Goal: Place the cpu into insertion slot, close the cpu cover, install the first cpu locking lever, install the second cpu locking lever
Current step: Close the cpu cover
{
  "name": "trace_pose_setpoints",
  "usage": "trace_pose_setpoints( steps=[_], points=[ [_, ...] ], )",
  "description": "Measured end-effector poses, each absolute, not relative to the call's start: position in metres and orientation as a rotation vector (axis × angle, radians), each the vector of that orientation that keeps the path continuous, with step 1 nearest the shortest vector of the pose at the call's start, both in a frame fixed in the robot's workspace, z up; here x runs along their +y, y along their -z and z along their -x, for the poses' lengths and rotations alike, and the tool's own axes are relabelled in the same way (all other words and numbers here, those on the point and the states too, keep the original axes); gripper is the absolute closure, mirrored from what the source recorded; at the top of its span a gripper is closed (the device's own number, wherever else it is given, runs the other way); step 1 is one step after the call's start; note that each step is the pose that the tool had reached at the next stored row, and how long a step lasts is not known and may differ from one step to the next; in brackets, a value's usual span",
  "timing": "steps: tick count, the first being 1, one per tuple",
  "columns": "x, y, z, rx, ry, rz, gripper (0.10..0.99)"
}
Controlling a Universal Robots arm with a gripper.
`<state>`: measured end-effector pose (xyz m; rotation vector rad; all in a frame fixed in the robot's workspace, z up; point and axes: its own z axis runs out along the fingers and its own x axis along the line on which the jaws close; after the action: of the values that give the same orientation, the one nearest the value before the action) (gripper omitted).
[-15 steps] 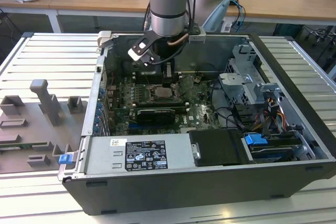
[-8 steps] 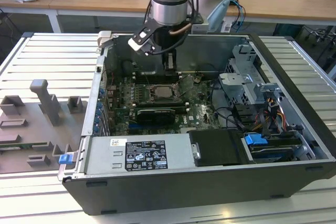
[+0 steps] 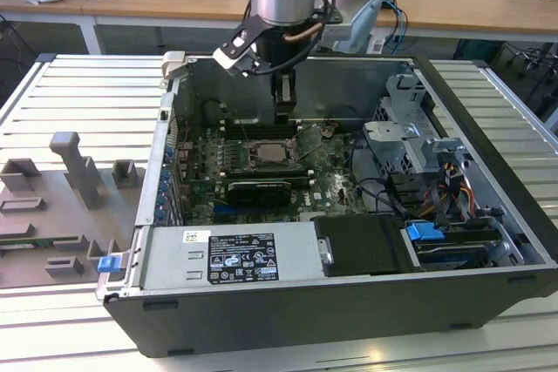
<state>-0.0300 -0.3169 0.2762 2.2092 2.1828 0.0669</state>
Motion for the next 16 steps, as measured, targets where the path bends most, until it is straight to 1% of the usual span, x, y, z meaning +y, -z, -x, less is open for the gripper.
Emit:
trace_pose_setpoints(
  steps=[16],
  points=[
    [-0.317,-0.276,0.010,2.182,-0.065,-2.208,0.980]
  ],
)
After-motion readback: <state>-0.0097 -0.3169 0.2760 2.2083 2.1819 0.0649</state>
